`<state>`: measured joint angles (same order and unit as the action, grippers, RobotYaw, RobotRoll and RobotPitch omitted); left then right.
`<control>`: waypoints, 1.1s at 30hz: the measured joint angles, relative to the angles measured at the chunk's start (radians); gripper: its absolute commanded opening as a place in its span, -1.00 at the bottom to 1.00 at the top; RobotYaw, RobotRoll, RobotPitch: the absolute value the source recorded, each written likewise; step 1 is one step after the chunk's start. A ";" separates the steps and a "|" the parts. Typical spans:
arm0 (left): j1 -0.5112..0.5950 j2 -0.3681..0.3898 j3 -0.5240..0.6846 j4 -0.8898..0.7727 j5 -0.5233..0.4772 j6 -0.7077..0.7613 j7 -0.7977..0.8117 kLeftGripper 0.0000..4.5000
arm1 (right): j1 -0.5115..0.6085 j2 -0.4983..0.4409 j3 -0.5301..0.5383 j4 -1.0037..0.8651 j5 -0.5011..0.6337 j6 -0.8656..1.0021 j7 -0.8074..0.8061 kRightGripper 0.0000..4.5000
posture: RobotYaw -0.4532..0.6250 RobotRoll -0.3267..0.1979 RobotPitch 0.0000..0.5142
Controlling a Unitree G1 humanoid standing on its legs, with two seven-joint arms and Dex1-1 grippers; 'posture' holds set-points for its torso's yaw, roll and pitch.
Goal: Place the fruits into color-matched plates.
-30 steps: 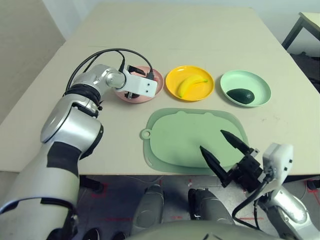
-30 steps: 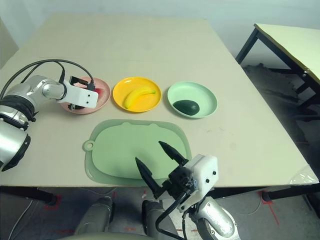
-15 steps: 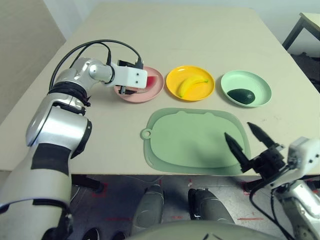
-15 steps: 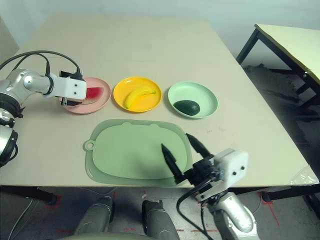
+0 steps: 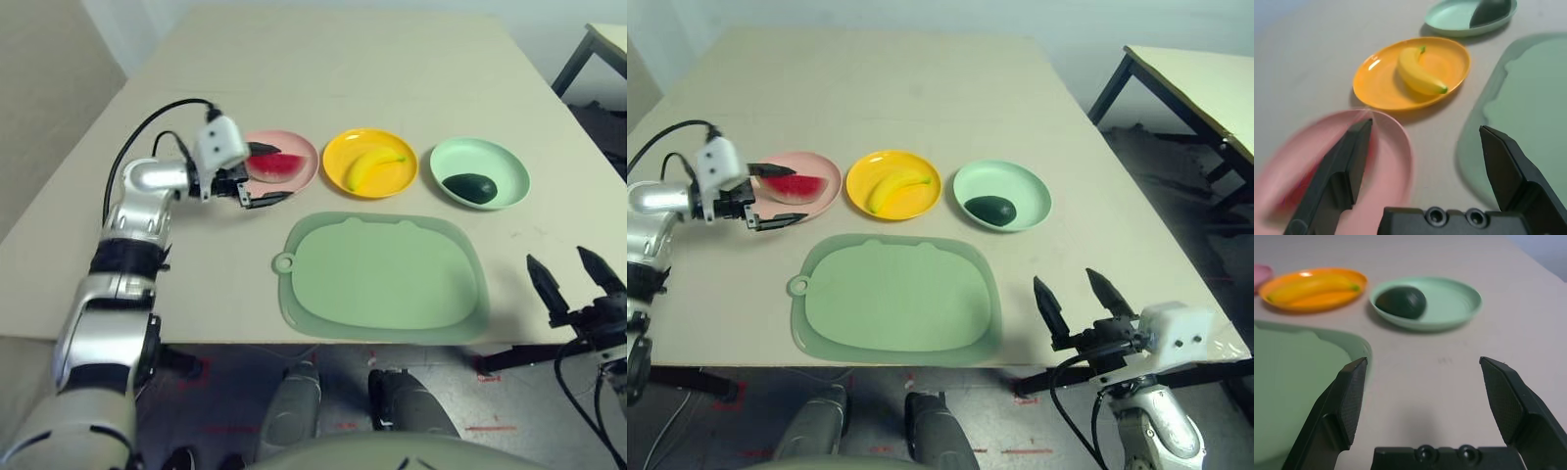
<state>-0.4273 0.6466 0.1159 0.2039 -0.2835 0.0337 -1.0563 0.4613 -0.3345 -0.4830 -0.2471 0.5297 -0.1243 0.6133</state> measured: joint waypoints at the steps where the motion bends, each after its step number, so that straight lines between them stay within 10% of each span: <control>1: 0.062 -0.015 0.030 -0.056 -0.029 0.036 0.042 0.98 | -0.003 0.004 -0.013 0.045 -0.005 -0.035 0.004 1.00 | 0.13 0.25 -0.44; 9: 0.284 -0.119 0.164 -0.138 -0.084 0.071 0.263 0.98 | -0.007 0.011 -0.032 0.180 -0.059 -0.238 0.063 1.00 | 0.17 0.25 -0.43; 33: 0.378 -0.198 0.219 0.061 -0.088 -0.135 0.396 0.98 | -0.038 0.016 -0.050 0.364 0.068 -0.295 0.200 1.00 | 0.18 0.25 -0.42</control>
<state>-0.0494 0.4484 0.3344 0.2646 -0.3718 -0.1010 -0.6605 0.4237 -0.3183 -0.5329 0.1166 0.5980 -0.4188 0.8130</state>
